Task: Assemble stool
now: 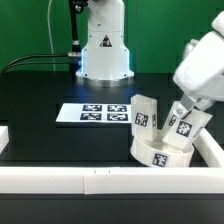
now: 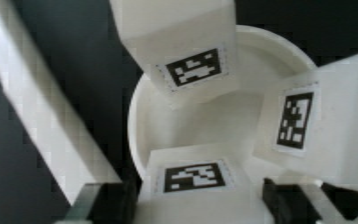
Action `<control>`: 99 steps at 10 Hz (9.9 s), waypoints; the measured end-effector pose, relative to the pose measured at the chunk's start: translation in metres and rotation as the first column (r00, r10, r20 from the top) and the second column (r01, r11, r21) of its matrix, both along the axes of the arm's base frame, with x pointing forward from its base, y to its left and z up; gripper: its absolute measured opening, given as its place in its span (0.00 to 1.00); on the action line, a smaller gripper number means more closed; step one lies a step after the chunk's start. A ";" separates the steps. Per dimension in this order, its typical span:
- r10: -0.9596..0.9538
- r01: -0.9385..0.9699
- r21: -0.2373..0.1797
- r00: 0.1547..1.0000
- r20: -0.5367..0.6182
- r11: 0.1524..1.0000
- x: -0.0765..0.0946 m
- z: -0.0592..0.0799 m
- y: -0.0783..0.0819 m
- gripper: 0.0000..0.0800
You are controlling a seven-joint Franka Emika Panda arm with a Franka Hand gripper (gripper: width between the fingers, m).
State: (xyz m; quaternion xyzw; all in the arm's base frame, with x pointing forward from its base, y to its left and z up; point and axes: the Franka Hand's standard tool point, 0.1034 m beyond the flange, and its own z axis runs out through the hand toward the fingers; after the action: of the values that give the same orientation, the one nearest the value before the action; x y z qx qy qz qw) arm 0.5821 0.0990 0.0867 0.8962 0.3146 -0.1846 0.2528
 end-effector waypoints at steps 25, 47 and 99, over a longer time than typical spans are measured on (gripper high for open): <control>-0.691 0.646 0.617 -0.689 0.218 -0.449 0.029 -0.007 -0.038 0.42; -0.848 0.561 0.732 -0.528 -0.045 -0.387 0.038 0.030 -0.003 0.81; -0.294 0.267 0.545 -0.955 0.039 -0.794 0.028 -0.020 0.001 0.64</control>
Offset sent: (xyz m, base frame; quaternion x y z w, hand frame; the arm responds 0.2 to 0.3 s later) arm 0.0000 0.0000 0.0000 0.0000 0.0000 0.1296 0.9916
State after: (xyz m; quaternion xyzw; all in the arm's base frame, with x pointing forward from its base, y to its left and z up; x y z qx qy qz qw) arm 0.6098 0.0999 0.0665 0.4892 -0.8694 -0.0045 -0.0691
